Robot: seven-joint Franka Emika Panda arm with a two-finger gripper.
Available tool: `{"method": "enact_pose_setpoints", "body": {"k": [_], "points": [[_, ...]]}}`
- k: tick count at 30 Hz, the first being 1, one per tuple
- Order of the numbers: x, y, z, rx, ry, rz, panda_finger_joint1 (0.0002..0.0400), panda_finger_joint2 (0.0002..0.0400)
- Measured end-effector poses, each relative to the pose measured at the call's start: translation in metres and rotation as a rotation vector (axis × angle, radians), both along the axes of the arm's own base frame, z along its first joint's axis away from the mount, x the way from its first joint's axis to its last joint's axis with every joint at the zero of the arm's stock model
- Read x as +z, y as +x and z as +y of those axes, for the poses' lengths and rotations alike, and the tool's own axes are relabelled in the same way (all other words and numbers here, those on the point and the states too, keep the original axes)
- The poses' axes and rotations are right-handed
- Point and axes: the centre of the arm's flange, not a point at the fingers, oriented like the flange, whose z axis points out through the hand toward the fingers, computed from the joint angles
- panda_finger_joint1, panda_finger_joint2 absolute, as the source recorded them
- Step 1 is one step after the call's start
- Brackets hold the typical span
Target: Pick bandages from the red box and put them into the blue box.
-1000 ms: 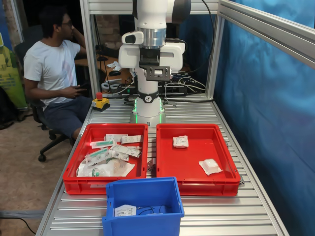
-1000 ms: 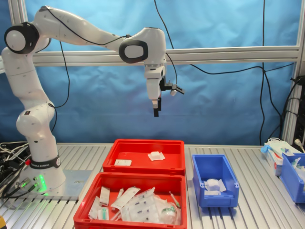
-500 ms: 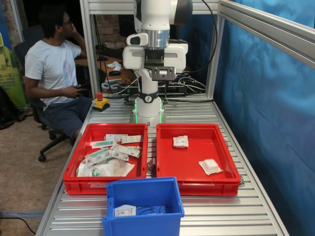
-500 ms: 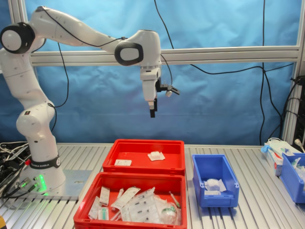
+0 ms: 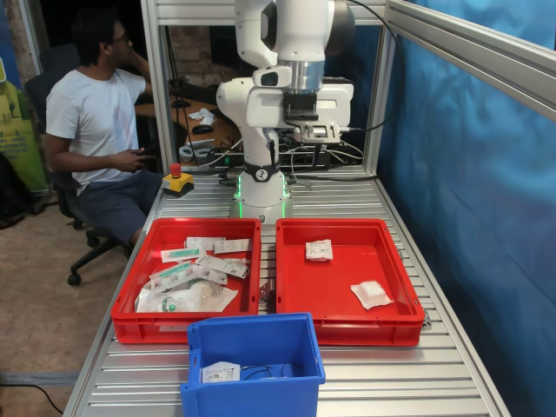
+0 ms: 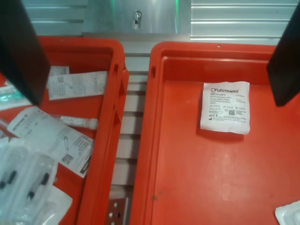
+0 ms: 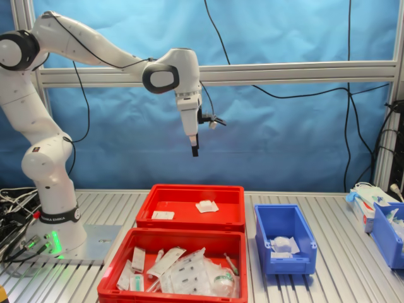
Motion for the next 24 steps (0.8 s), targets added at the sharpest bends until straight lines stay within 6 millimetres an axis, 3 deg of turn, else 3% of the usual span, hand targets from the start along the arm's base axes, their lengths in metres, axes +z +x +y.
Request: {"method": "enact_pose_setpoints", "body": {"k": [13, 24], "points": [[-0.026, -0.013, 0.037, 0.091, -0.025, -0.026, 0.0400, 0.0400], [-0.050, -0.006, 0.066, 0.154, -0.023, -0.055, 0.0400, 0.0400]]}}
